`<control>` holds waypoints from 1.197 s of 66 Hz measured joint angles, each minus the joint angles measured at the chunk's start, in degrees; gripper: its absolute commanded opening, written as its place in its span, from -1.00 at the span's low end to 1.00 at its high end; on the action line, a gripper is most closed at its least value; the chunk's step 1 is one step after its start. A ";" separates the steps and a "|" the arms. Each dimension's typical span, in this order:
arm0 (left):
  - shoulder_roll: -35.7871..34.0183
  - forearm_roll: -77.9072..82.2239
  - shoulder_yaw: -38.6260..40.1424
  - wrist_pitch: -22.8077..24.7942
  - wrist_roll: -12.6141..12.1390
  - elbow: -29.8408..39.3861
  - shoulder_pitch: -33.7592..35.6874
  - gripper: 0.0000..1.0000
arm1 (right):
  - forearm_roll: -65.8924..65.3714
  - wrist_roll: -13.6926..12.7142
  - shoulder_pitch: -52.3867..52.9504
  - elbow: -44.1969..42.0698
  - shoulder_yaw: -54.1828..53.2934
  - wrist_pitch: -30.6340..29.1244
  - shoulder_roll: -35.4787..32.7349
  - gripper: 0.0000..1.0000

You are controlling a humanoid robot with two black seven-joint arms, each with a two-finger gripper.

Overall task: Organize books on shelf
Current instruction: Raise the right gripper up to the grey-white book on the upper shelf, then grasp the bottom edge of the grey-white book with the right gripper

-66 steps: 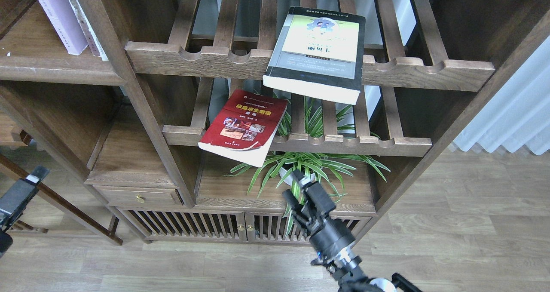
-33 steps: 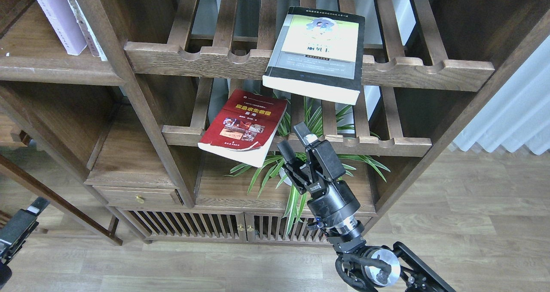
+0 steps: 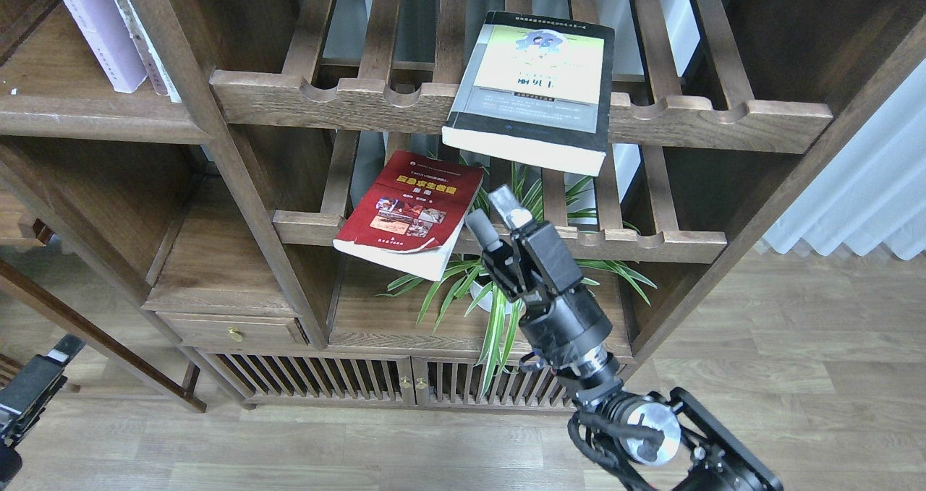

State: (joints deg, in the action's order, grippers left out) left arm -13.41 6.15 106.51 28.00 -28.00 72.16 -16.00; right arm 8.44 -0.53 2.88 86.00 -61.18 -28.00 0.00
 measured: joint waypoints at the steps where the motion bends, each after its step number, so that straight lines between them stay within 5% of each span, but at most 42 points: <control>1: 0.01 0.00 0.00 0.00 0.00 0.00 0.00 1.00 | 0.00 0.00 0.13 0.00 -0.22 0.00 0.00 0.99; 79: 0.28 -0.24 -0.71 0.00 0.00 0.00 0.08 1.00 | 0.16 -0.35 4.33 -0.90 -6.79 0.00 -2.01 0.98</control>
State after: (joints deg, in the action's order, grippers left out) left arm -13.12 5.91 105.80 28.00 -28.00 72.16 -15.92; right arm 8.60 -0.88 7.21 85.10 -67.97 -28.00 -2.01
